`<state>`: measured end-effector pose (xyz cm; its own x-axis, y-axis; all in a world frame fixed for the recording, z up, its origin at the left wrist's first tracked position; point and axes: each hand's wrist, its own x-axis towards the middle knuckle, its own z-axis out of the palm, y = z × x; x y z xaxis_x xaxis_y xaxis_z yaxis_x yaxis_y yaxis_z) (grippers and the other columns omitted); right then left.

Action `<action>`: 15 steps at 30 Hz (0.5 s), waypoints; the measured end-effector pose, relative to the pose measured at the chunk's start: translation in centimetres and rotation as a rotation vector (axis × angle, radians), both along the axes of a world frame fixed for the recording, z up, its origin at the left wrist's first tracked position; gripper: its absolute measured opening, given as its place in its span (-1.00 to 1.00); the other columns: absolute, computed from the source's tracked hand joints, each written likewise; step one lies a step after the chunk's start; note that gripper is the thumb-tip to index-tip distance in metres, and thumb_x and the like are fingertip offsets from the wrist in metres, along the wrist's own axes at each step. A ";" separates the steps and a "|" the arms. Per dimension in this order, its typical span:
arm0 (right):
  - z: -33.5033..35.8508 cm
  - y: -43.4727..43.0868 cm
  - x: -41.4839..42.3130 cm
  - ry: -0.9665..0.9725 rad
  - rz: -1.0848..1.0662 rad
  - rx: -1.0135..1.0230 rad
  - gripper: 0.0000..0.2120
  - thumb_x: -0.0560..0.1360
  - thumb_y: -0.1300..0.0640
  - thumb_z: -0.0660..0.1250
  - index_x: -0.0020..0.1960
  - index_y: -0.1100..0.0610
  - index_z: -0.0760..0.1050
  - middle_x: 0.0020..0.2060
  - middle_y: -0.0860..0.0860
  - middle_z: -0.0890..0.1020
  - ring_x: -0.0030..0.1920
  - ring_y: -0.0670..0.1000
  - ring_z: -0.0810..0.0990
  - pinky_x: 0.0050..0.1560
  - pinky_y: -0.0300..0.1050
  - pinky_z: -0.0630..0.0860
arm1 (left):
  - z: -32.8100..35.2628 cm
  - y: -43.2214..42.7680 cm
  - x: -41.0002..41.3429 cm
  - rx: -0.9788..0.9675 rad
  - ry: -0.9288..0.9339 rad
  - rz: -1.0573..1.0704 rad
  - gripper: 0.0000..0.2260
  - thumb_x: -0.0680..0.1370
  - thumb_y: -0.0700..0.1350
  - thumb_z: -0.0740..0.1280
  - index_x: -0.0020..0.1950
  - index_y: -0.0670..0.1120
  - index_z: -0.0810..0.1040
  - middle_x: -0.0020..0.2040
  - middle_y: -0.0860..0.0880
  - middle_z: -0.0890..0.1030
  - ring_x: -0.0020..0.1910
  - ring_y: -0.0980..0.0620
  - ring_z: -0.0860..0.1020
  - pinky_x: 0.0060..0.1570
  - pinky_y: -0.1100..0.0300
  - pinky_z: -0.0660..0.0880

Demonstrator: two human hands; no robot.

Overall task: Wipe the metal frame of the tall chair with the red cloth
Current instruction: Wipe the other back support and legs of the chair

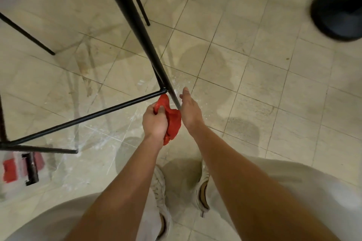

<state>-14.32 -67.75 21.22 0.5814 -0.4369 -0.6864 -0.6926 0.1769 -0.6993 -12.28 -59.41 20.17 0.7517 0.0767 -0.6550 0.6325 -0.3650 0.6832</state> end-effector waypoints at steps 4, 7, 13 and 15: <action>3.2 0.0 -0.3 -0.046 0.016 -0.038 -0.40 0.60 -0.20 -0.14 0.40 0.15 0.34 0.36 0.09 0.42 0.35 0.07 0.36 0.23 -0.13 0.22 | 3.2 0.7 -0.3 -0.025 -0.019 0.001 -0.81 0.59 -0.13 0.19 0.14 -0.08 0.52 0.07 -0.13 0.62 0.04 -0.12 0.58 0.15 -0.06 0.51; 4.9 -0.2 -0.7 -0.062 0.011 -0.062 -0.39 0.59 -0.22 -0.15 0.41 0.12 0.33 0.38 0.08 0.40 0.38 0.08 0.34 0.35 -0.05 0.20 | 5.1 1.3 -0.8 -0.002 -0.069 -0.029 -0.83 0.59 -0.13 0.18 0.11 -0.05 0.52 0.06 -0.11 0.61 0.02 -0.11 0.57 0.12 -0.03 0.51; 6.3 -0.1 -1.4 -0.084 0.005 -0.076 -0.41 0.61 -0.19 -0.16 0.43 0.12 0.32 0.40 0.07 0.38 0.41 0.08 0.31 0.38 -0.02 0.18 | 7.3 1.8 0.9 0.108 -0.363 -0.177 -0.74 0.61 -0.11 0.18 0.26 -0.11 0.51 0.12 -0.08 0.53 0.07 -0.05 0.52 0.20 0.11 0.44; 6.4 0.1 -1.6 -0.086 0.008 -0.068 -0.41 0.61 -0.19 -0.16 0.42 0.13 0.32 0.40 0.07 0.38 0.41 0.07 0.31 0.38 -0.04 0.18 | 7.3 1.2 1.9 0.155 -0.390 -0.268 -0.72 0.62 -0.08 0.18 0.29 -0.10 0.50 0.21 -0.12 0.47 0.09 0.01 0.48 0.18 0.25 0.35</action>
